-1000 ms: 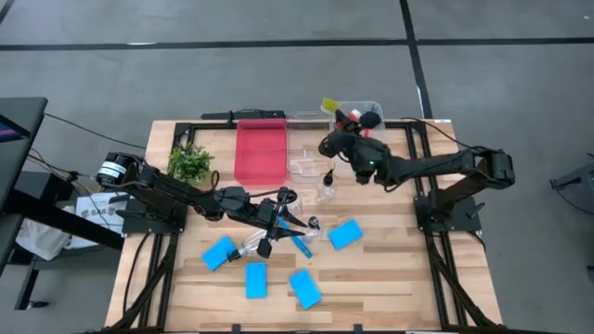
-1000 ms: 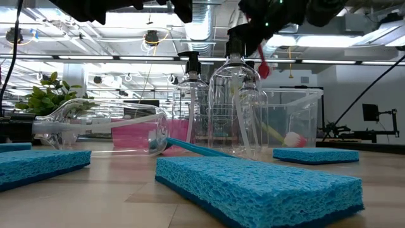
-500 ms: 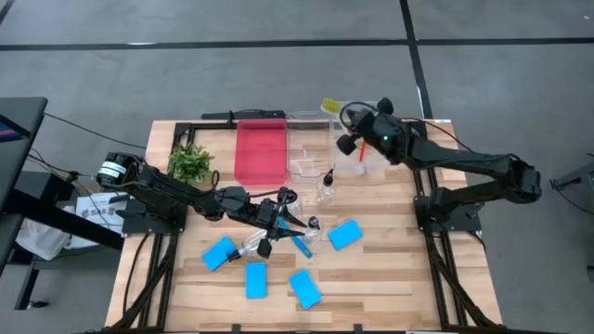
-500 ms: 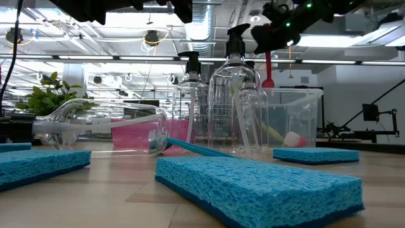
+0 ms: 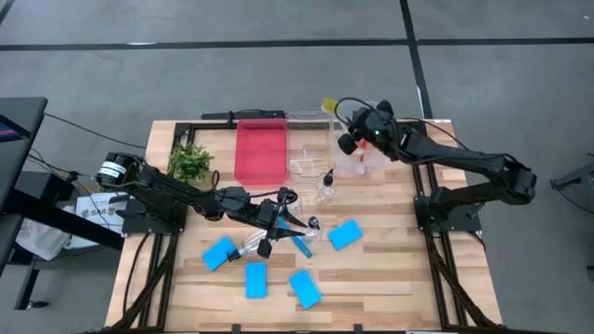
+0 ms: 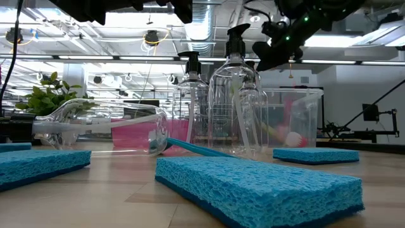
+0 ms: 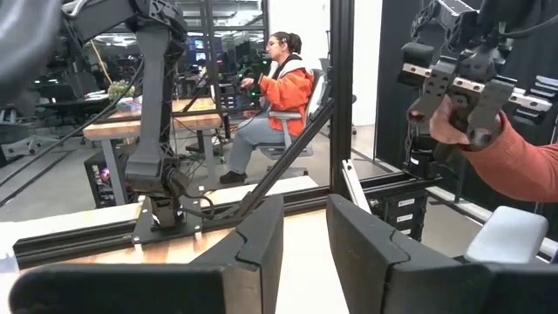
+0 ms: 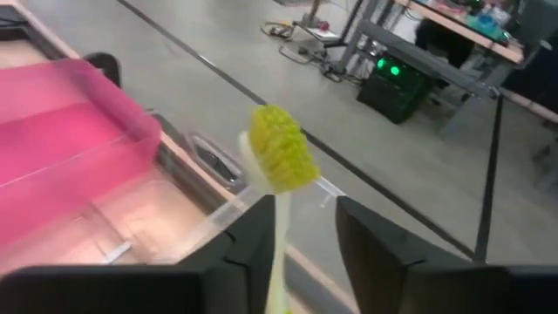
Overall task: Pick & Place Kitchen Sink Supplies
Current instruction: Put the blue kitchen brush into the white bin
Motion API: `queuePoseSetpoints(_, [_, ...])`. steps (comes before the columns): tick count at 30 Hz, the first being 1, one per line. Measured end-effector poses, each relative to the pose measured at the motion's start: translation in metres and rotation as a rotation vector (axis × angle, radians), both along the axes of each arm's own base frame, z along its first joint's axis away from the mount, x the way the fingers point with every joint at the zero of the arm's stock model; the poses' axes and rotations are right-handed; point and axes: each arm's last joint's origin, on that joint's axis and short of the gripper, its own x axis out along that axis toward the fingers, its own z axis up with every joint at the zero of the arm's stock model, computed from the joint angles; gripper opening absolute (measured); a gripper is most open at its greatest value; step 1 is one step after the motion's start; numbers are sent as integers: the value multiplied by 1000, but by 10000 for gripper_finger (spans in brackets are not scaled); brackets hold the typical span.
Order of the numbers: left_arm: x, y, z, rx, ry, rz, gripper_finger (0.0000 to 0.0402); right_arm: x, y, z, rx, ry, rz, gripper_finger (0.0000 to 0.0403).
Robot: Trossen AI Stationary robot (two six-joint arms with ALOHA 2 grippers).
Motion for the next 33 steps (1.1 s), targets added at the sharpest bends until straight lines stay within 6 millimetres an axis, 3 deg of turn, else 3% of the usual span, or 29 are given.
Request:
queuePoseSetpoints(6, [0,0,0,0,0,0,92,-3,13,11,-31,-42,41,158])
queuePoseSetpoints(14, [0,0,-1,2,7,0,92,-12,51,34,-89,-147,80,155])
queuePoseSetpoints(19, [0,0,-1,2,8,0,92,-13,93,44,-106,-197,223,147])
queuePoseSetpoints(23, [0,0,-1,3,13,0,92,-9,130,41,-144,-148,287,142])
queuePoseSetpoints(33, [-3,0,-3,5,85,-1,92,7,232,-2,-223,-6,422,140])
